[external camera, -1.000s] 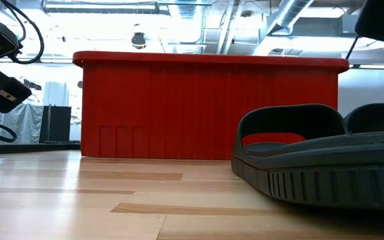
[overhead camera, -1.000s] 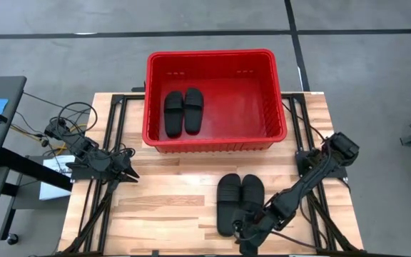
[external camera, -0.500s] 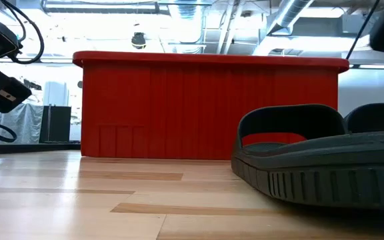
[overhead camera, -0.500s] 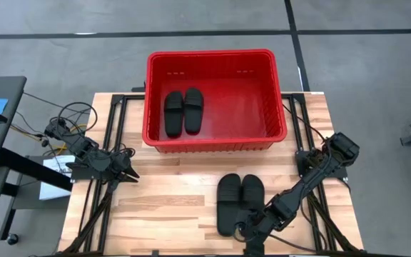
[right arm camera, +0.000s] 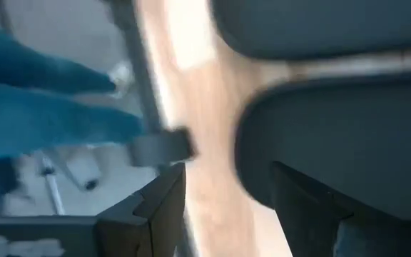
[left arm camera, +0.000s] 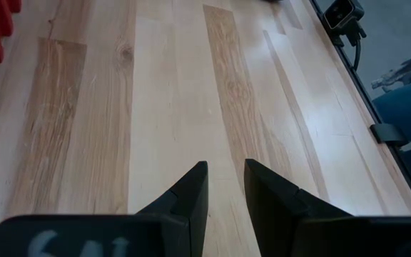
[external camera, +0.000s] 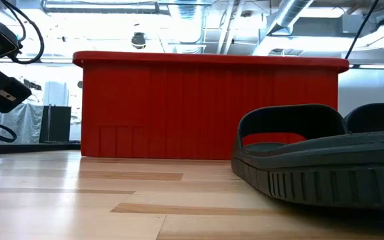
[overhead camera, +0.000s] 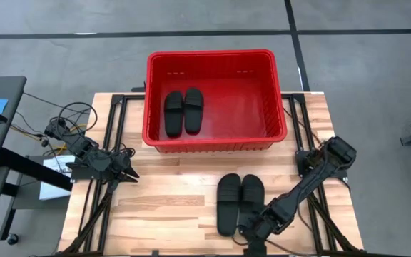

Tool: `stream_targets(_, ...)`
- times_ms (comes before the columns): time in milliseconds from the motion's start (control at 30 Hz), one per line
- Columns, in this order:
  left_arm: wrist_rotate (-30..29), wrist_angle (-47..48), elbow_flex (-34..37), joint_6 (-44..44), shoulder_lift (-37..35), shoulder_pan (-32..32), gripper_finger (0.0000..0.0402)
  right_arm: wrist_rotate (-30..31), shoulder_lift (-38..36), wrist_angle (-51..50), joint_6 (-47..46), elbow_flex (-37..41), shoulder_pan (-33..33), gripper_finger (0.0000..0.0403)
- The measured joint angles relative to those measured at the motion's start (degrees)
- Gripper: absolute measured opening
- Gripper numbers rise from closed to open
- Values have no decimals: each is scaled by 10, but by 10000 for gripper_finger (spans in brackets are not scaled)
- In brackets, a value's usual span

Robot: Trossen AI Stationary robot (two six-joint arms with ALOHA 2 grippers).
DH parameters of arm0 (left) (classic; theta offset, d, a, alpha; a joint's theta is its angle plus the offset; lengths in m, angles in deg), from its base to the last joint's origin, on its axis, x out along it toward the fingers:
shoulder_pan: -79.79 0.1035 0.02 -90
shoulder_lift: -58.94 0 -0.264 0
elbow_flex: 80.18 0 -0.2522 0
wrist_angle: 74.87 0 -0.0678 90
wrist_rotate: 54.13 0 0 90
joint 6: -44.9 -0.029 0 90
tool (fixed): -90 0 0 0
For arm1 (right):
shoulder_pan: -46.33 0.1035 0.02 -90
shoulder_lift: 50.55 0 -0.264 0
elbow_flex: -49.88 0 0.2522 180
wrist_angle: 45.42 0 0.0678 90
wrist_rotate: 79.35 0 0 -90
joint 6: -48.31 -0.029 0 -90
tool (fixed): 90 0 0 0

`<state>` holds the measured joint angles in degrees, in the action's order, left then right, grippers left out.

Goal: Pick and place slides into bin
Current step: Put the black slides into the red box

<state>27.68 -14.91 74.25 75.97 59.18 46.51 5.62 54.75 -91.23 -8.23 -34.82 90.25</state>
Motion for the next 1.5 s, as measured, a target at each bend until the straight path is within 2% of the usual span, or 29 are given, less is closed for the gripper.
stream_targets(100, 0, 0, 0, 0, 0, 0, 81, -38, 35, 32, -4, -1, 6, 192)
stream_targets(233, 0, 0, 0, 0, 1, 0, 81, -50, 71, 32, -6, -13, 9, 191)
stream_targets(433, 0, 1, 0, 0, 1, 0, 81, -10, 96, -22, -6, -41, 10, 189)
stream_targets(633, -1, 2, 0, 0, 1, 0, 81, 32, 97, -25, -6, -41, 10, 183)
stream_targets(1133, -2, 2, 0, 0, 1, 0, 81, 105, 98, -20, -5, -30, 8, 126)
stream_targets(1367, -2, 2, 0, 0, 1, 0, 81, 86, 115, 1, -1, -31, 6, 123)
stream_targets(1500, -2, 2, 0, 0, 1, 0, 81, 79, 115, 1, -53, -31, 7, 123)
